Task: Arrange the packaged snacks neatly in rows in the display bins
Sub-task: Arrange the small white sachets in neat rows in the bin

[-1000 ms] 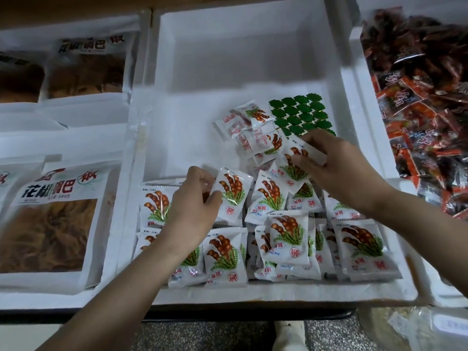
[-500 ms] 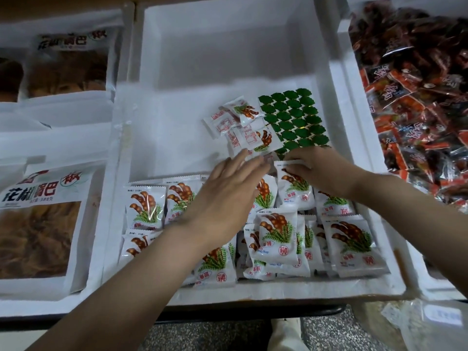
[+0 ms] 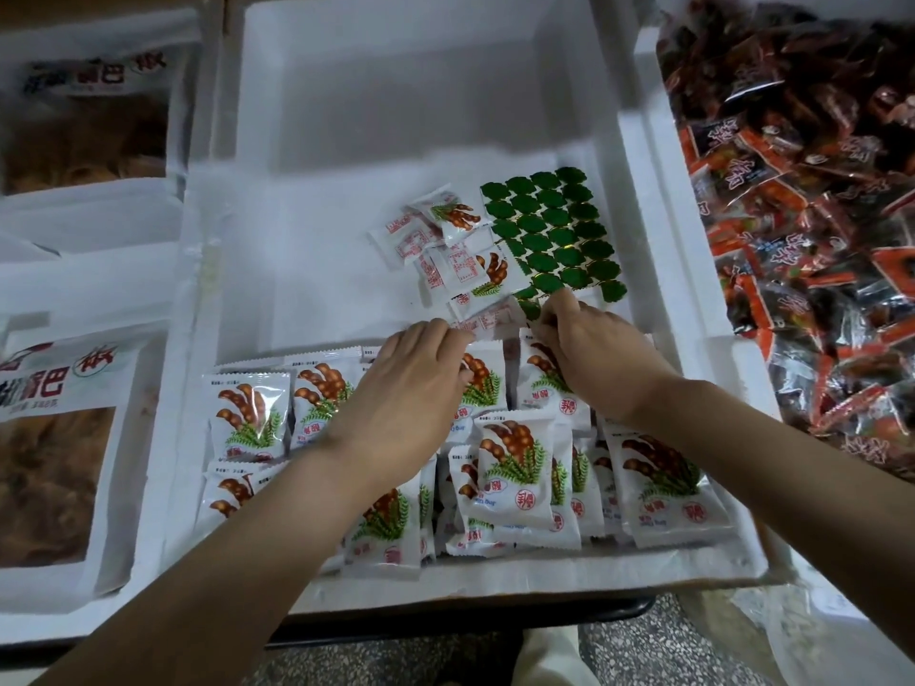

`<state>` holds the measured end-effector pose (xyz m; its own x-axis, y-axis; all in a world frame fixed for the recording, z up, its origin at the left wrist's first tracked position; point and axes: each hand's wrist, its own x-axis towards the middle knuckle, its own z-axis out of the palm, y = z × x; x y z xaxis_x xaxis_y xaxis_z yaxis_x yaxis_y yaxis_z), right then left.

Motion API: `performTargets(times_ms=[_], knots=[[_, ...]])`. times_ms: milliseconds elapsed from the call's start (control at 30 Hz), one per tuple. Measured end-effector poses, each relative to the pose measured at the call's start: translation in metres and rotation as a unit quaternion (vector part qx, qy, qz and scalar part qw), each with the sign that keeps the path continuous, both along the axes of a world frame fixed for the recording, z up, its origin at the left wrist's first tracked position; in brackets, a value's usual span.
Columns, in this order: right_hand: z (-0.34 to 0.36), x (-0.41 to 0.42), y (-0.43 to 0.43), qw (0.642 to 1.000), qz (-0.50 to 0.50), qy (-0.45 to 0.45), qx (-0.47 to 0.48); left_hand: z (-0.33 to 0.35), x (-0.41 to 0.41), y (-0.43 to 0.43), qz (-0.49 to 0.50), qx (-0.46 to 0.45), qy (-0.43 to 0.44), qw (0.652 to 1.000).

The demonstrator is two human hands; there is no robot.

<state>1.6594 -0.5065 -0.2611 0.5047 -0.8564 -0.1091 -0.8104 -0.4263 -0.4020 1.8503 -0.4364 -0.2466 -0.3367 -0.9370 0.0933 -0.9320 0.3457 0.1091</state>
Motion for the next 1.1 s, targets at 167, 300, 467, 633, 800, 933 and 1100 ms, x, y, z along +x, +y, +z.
performTargets(times_ms=[167, 300, 467, 633, 800, 933, 1100], knots=[[-0.002, 0.002, 0.0, 1.0, 0.01, -0.029, -0.001, -0.001, 0.002, -0.003, 0.004, 0.037, -0.006, 0.999], [0.006, -0.001, -0.002, 0.998, 0.026, -0.053, -0.017, 0.002, 0.002, -0.006, 0.011, 0.07, -0.001, 0.998], [0.018, 0.005, -0.027, 0.993, -0.025, -0.116, -0.008, 0.013, 0.004, -0.033, 0.082, 0.1, 0.072, 0.989], [0.01, 0.036, -0.062, 0.971, -0.139, -0.124, 0.15, 0.007, 0.001, -0.079, 0.185, 0.162, 0.152, 0.957], [-0.003, 0.051, -0.081, 0.959, -0.171, -0.106, 0.198, -0.006, -0.007, -0.103, 0.223, 0.164, 0.115, 0.954], [0.006, 0.037, -0.084, 0.959, -0.168, -0.128, 0.189, -0.005, -0.003, -0.106, 0.208, 0.134, 0.107, 0.963], [0.03, 0.016, -0.081, 0.967, -0.176, -0.166, 0.075, 0.008, 0.006, -0.1, 0.217, 0.048, 0.127, 0.967]])
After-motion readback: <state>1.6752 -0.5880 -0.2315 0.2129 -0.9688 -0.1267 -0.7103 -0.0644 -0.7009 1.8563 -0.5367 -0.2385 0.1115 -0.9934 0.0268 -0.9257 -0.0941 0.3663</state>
